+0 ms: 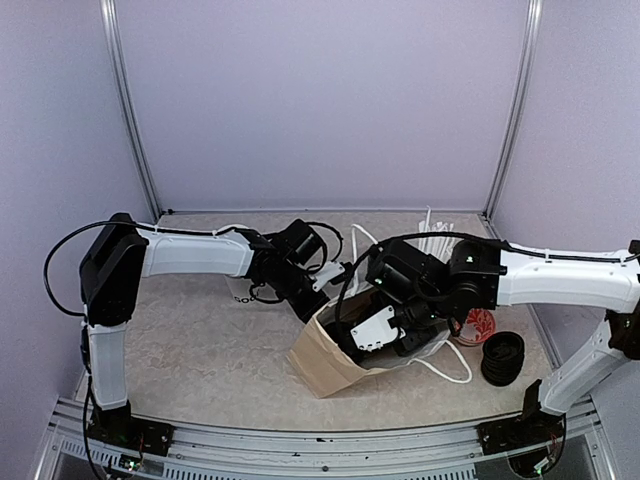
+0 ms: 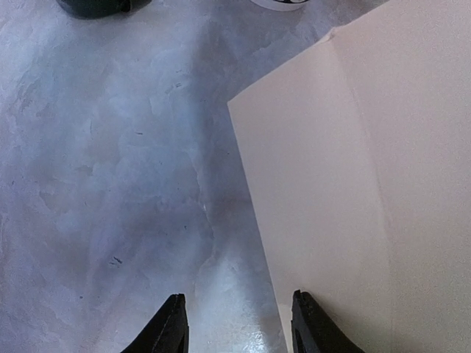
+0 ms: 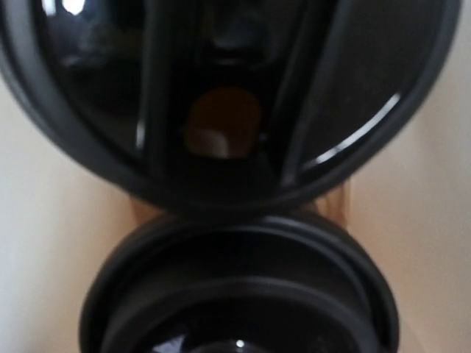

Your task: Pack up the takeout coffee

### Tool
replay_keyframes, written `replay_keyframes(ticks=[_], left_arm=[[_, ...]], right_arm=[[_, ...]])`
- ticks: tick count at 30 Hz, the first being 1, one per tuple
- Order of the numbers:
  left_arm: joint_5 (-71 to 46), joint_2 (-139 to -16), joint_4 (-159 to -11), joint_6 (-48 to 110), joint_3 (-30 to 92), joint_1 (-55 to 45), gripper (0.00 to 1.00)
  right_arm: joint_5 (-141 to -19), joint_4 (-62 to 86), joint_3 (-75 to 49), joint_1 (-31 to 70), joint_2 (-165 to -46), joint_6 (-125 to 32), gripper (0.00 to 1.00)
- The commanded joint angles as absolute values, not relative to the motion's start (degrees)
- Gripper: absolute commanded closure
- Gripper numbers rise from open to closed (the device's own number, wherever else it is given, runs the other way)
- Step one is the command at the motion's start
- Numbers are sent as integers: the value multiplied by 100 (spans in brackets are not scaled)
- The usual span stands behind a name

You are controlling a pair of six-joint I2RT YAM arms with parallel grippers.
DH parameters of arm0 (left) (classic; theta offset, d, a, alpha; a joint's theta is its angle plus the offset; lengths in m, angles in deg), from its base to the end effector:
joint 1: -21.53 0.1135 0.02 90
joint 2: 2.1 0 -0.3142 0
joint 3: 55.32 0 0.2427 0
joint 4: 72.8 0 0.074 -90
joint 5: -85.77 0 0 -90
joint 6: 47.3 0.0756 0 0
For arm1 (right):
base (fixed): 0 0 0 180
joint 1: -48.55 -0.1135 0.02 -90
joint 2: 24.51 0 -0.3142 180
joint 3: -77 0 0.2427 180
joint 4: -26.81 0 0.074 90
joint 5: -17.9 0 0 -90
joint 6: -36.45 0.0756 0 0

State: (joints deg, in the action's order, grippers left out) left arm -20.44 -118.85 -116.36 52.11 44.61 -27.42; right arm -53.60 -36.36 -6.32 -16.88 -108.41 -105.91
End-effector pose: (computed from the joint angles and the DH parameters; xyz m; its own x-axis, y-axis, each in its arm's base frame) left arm 0.2902 -0.3654 0.1964 -0.4300 0.7329 -0.5273 0.8971 0.4123 -0.1586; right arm 0.1440 0.2572 0.2928 0.4090 -0.9114 -0.0448 -0.7864 -0.3271 -0.5240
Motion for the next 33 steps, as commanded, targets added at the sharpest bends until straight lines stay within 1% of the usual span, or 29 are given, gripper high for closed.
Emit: replay_keyframes(ticks=[1, 16, 22, 25, 33], left_arm=[[-2228, -11596, -11602, 5281, 4274, -2719, 52], [-2053, -11056, -11662, 5255, 3800, -2500, 52], [-1995, -10849, -11635, 5219, 3645, -2455, 52], [-1990, -10806, -11621, 5169, 3607, -2453, 52], [-1948, -10608, -11639, 5043, 3496, -2453, 52]], right_arm=[[-6056, -4346, -859, -1636, -11063, -10318, 70], [-7199, -5901, -2106, -1640, -11926, -9907, 71], [-7941, -6327, -2552, -1640, -12159, -9851, 72], [-7945, -6236, -2450, -1640, -12152, -9907, 72], [-7651, -5670, -1613, -1640, -11919, -10240, 72]])
